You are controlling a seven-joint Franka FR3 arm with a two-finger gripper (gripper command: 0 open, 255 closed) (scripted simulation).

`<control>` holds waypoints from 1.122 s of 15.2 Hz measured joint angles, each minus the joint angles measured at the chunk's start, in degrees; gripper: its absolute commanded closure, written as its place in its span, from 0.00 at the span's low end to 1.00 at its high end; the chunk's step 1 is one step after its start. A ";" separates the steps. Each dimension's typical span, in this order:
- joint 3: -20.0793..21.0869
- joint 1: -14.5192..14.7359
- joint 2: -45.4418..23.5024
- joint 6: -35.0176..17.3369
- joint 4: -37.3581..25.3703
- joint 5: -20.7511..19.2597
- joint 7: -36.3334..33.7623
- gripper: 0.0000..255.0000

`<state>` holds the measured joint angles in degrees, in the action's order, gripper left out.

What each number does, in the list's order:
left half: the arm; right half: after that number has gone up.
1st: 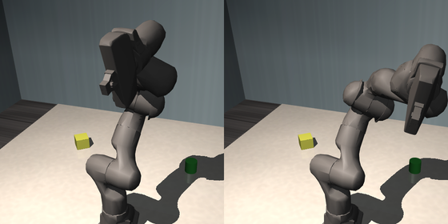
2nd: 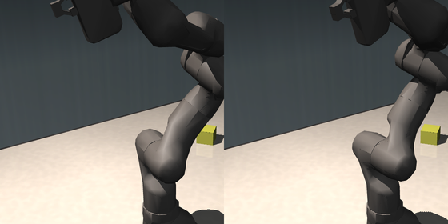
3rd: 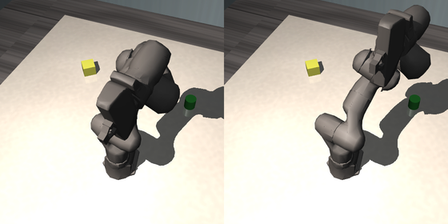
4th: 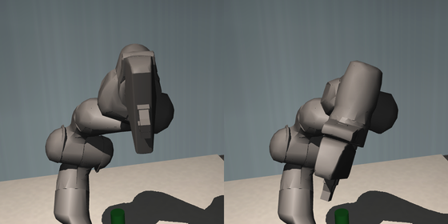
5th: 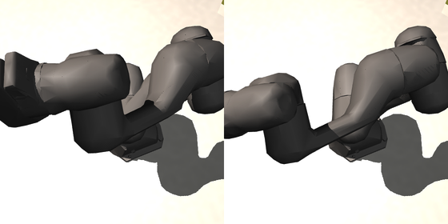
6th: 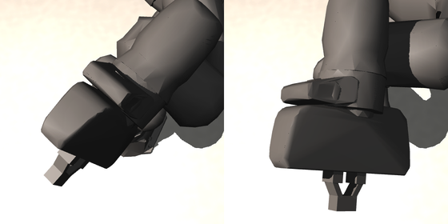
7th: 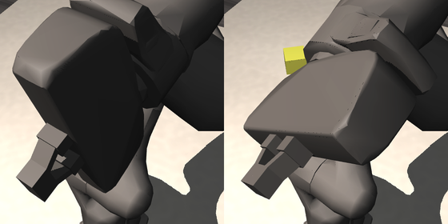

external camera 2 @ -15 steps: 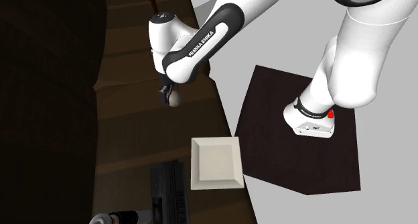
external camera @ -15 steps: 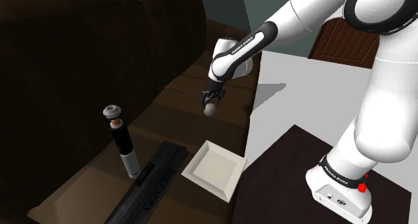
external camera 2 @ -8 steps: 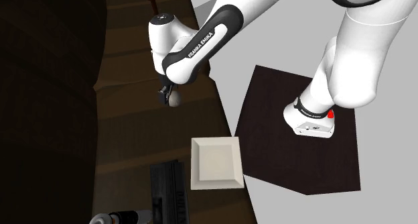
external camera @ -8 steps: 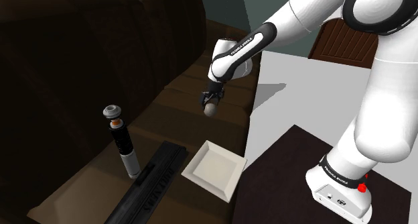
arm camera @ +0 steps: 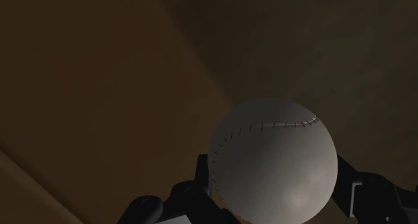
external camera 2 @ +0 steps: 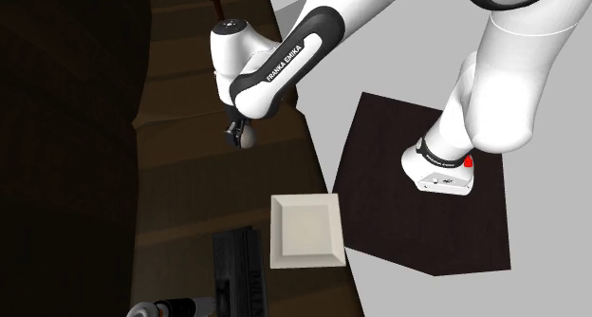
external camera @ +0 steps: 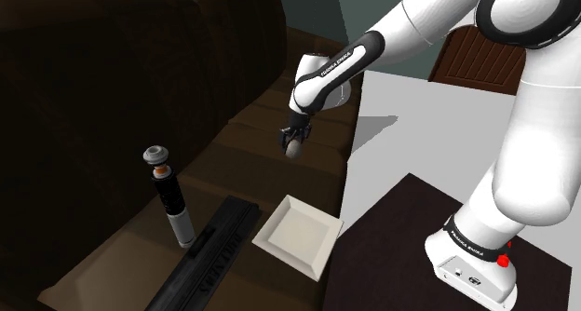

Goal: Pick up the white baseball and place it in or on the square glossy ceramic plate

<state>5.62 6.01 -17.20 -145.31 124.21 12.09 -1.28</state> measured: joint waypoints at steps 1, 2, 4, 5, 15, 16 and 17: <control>0.00 0.00 0.00 0.00 0.00 0.00 0.00 1.00; 0.01 0.02 -0.01 -0.03 0.03 0.00 -0.02 1.00; -0.02 0.06 0.68 0.72 -0.05 -0.11 -0.25 1.00; -0.05 0.04 1.28 1.33 -0.06 -0.16 -0.33 1.00; -0.30 -0.04 6.51 7.96 -1.53 -0.92 -1.58 1.00; -0.33 -0.04 6.80 8.72 -2.00 -1.04 -1.77 1.00; -0.32 0.00 7.21 9.39 -2.29 -1.13 -1.98 1.00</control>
<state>5.29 6.01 -10.00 -135.92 121.92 10.96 -3.26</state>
